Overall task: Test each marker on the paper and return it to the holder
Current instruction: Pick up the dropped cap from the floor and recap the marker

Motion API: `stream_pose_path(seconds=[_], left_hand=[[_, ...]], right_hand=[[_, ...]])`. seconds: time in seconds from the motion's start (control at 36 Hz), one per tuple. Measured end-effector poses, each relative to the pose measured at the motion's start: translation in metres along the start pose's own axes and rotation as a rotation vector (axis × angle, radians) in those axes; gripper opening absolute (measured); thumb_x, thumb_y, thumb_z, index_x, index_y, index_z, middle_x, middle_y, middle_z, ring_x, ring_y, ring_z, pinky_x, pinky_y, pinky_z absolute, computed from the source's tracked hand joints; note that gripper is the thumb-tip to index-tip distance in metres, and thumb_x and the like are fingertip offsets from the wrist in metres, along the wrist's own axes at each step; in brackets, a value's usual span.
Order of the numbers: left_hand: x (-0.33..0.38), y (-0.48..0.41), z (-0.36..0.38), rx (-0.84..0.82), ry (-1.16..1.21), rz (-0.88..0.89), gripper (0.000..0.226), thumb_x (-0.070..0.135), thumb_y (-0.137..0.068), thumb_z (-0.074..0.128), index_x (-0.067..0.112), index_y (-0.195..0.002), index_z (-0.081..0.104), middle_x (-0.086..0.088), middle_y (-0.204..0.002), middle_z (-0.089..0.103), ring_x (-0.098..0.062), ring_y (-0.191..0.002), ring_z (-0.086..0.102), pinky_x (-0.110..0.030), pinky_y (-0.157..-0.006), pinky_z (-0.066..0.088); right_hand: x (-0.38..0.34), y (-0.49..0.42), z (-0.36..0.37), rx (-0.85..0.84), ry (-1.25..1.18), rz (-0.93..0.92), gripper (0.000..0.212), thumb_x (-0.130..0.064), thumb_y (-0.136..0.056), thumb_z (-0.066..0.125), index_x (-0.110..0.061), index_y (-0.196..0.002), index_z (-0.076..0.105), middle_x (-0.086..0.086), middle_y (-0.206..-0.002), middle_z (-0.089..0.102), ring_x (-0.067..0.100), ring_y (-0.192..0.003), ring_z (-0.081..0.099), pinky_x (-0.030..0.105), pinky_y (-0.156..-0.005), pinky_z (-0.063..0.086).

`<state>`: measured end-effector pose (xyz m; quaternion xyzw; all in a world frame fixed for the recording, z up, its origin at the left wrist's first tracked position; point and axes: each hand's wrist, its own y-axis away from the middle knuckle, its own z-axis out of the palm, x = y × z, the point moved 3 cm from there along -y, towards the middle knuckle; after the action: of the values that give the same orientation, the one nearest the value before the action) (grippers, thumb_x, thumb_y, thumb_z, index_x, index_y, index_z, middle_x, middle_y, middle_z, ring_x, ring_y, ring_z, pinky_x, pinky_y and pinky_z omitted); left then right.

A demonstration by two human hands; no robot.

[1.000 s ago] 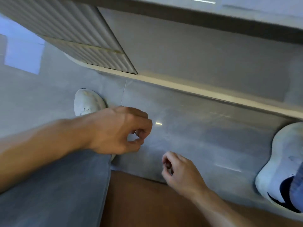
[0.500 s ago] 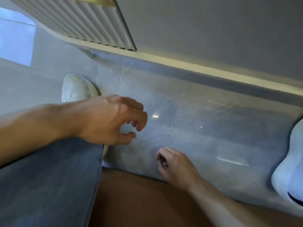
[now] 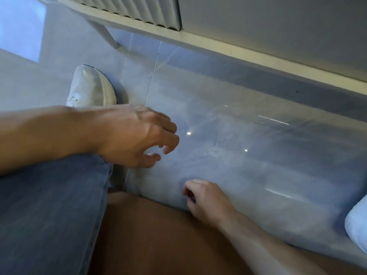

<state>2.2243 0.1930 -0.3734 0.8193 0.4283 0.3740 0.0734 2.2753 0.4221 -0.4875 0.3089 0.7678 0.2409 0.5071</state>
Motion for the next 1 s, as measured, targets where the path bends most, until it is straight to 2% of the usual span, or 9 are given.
stream_pose_path(seconds=[0.08, 0.19, 0.33, 0.42, 0.5, 0.58, 0.69, 0.89, 1.0], left_hand=[[-0.004, -0.002, 0.002, 0.001, 0.008, -0.014, 0.022, 0.047, -0.092, 0.053, 0.036, -0.11, 0.057, 0.017, -0.1, 0.052, -0.004, -0.093, 0.05, -0.027, -0.077, 0.05], [-0.008, -0.006, 0.005, 0.007, -0.003, -0.018, 0.024, 0.048, -0.092, 0.051, 0.037, -0.112, 0.057, 0.017, -0.102, 0.053, -0.004, -0.096, 0.052, -0.028, -0.078, 0.05], [-0.012, -0.01, 0.008, 0.017, 0.009, -0.02, 0.026, 0.047, -0.093, 0.052, 0.036, -0.116, 0.058, 0.018, -0.104, 0.054, -0.005, -0.099, 0.053, -0.028, -0.082, 0.051], [-0.015, -0.011, 0.011, 0.022, 0.011, -0.019, 0.028, 0.048, -0.094, 0.05, 0.038, -0.118, 0.057, 0.018, -0.106, 0.054, -0.004, -0.101, 0.053, -0.025, -0.084, 0.05], [-0.018, -0.01, 0.013, 0.01, 0.003, -0.027, 0.029, 0.049, -0.094, 0.05, 0.038, -0.12, 0.056, 0.019, -0.107, 0.054, -0.003, -0.101, 0.052, -0.025, -0.085, 0.049], [-0.021, -0.005, 0.013, 0.015, -0.01, -0.03, 0.029, 0.049, -0.093, 0.052, 0.038, -0.12, 0.057, 0.019, -0.106, 0.055, -0.003, -0.098, 0.053, -0.022, -0.078, 0.048], [-0.024, 0.007, 0.018, -0.046, -0.036, -0.048, 0.029, 0.049, -0.094, 0.049, 0.039, -0.121, 0.055, 0.018, -0.109, 0.055, -0.003, -0.102, 0.052, -0.029, -0.081, 0.052], [-0.032, 0.011, 0.016, -0.039, -0.018, -0.105, 0.031, 0.053, -0.093, 0.047, 0.042, -0.121, 0.054, 0.02, -0.107, 0.054, 0.0, -0.103, 0.053, -0.024, -0.086, 0.05], [-0.034, 0.007, 0.013, -0.005, -0.019, -0.127, 0.03, 0.051, -0.093, 0.049, 0.041, -0.12, 0.057, 0.021, -0.104, 0.054, -0.001, -0.1, 0.056, -0.025, -0.085, 0.051]], right_hand=[[-0.004, -0.005, 0.006, -0.068, 0.018, 0.024, 0.016, -0.024, -0.097, 0.056, -0.019, -0.106, 0.068, 0.005, -0.113, 0.07, 0.028, -0.108, 0.062, 0.035, -0.089, 0.046], [-0.011, -0.011, 0.019, -0.193, -0.008, 0.108, 0.04, -0.043, -0.106, 0.042, -0.014, -0.099, 0.068, 0.016, -0.111, 0.071, 0.035, -0.106, 0.064, 0.037, -0.087, 0.049], [-0.019, -0.017, 0.03, -0.341, -0.109, 0.172, 0.055, -0.048, -0.111, 0.027, -0.012, -0.086, 0.06, 0.023, -0.111, 0.071, 0.038, -0.105, 0.064, 0.038, -0.092, 0.047], [-0.02, -0.019, 0.036, -0.399, -0.169, 0.208, 0.06, -0.048, -0.111, 0.026, -0.006, -0.1, 0.067, 0.021, -0.117, 0.071, 0.036, -0.109, 0.065, 0.039, -0.098, 0.047], [-0.025, -0.02, 0.039, -0.436, -0.171, 0.203, 0.058, -0.047, -0.111, 0.027, -0.009, -0.117, 0.07, 0.019, -0.126, 0.069, 0.035, -0.116, 0.063, 0.04, -0.102, 0.047], [-0.028, -0.022, 0.041, -0.423, -0.16, 0.193, 0.053, -0.046, -0.11, 0.029, -0.011, -0.114, 0.069, 0.019, -0.124, 0.069, 0.036, -0.115, 0.063, 0.041, -0.101, 0.047], [-0.035, -0.026, 0.043, -0.371, -0.173, 0.161, 0.049, -0.05, -0.107, 0.034, -0.015, -0.111, 0.069, 0.016, -0.12, 0.071, 0.035, -0.112, 0.064, 0.043, -0.097, 0.05], [-0.058, -0.042, 0.052, -0.383, -0.243, 0.123, 0.044, -0.057, -0.104, 0.036, -0.026, -0.124, 0.059, 0.01, -0.126, 0.067, 0.032, -0.116, 0.062, 0.045, -0.099, 0.05], [-0.074, -0.054, 0.061, -0.446, -0.246, 0.119, 0.051, -0.059, -0.105, 0.033, -0.025, -0.139, 0.051, 0.013, -0.14, 0.06, 0.033, -0.127, 0.057, 0.047, -0.105, 0.046]])
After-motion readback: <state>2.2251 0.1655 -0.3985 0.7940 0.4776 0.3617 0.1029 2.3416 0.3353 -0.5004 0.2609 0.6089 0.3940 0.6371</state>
